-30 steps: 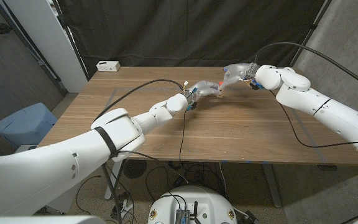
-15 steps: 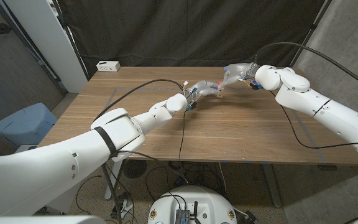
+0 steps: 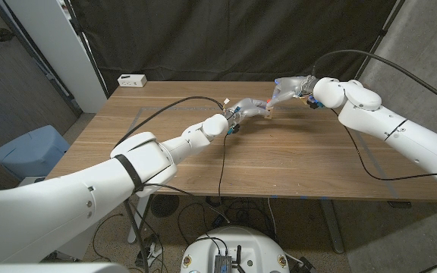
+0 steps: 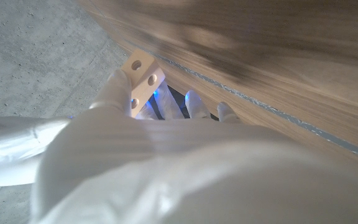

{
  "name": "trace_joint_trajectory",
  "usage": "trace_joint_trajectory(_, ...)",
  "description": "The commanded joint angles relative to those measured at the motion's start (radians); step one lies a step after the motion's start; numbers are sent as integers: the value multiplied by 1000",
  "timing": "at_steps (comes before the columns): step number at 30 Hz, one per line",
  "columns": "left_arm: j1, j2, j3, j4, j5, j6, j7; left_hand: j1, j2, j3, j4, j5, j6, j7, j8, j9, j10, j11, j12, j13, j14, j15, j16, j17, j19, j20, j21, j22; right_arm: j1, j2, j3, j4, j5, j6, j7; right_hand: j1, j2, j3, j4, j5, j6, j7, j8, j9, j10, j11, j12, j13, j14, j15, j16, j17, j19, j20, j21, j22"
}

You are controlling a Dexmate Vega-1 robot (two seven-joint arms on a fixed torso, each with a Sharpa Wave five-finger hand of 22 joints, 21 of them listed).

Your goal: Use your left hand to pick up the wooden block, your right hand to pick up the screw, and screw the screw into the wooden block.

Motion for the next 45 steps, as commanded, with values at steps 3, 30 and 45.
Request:
trace_joint_trajectory(3, 1, -2, -2, 5, -4, 10, -7, 13, 5, 8, 2, 7, 0, 1, 4, 2, -2, 3, 6, 5, 8, -47, 2, 0, 4, 3, 3, 3, 21, -16, 7, -7, 42, 38, 72, 37, 14, 24, -18, 10, -28, 16, -17, -11, -39, 9, -3, 5, -28, 9, -7, 0, -20, 8, 0, 1)
trace_joint_trajectory(30, 4, -1, -4, 1, -4, 10, -8, 11, 5, 8, 3, 7, 4, 1, 7, 2, -2, 3, 6, 6, 7, -46, 1, 0, 5, 2, 3, 3, 41, 14, -18, 19, -23, 68, 60, 167, 29, 96, -58, 26, 30, -67, -17, -50, -52, 8, 14, 5, -22, 8, 3, -9, -2, 19, 9, -2)
trace_joint_trajectory(45, 3, -3, -3, 4, -7, 12, -9, 11, 6, 8, 3, 7, 5, 1, 7, 2, -1, 3, 7, 6, 7, -46, 1, 0, 4, 2, 3, 3, 50, 28, -27, 34, -45, 71, 59, 229, 25, 129, -56, 21, 107, -96, 0, -74, -25, -18, 24, 4, 2, -8, 12, -11, 18, 13, 13, -1)
